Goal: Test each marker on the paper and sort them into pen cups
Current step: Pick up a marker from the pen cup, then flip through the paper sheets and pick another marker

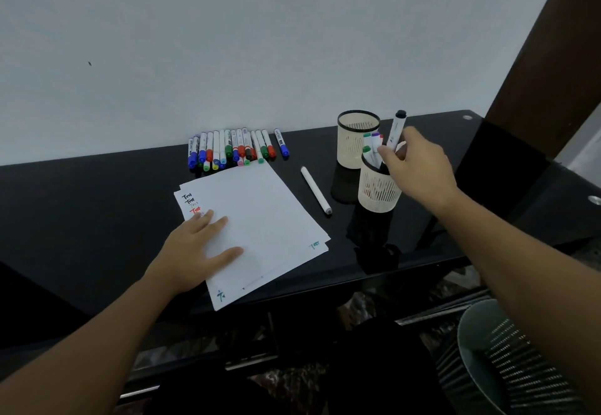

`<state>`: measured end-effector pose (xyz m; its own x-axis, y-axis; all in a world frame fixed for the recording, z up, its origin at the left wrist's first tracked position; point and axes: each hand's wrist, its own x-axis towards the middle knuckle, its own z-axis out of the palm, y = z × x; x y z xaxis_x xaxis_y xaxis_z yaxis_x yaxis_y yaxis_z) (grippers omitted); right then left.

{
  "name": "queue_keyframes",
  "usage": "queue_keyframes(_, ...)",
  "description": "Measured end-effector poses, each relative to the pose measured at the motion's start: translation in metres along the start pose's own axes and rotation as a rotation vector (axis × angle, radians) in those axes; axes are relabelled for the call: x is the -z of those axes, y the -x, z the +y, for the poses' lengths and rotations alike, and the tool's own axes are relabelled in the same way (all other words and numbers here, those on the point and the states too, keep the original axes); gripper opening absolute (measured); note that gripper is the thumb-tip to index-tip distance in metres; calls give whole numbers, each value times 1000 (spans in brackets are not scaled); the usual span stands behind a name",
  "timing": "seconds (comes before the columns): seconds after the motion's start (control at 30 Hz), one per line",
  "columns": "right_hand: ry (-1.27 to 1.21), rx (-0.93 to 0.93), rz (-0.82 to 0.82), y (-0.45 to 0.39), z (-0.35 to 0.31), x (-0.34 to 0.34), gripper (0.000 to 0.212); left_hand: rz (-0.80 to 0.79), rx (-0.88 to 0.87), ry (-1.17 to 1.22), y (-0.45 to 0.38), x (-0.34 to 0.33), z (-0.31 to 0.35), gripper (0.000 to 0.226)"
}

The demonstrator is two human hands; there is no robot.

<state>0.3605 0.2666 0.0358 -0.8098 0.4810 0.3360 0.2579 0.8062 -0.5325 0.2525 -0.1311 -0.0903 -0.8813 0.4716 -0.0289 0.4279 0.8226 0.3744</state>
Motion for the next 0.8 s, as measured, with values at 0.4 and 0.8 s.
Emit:
queue_keyframes(0.4, -118, 106, 91, 2, -17, -12, 20, -8, 9, 41, 2, 3, 4, 107)
queue_keyframes(0.8, -75, 393, -145, -8, -81, -97, 12, 138, 126, 117, -18, 25, -6, 80)
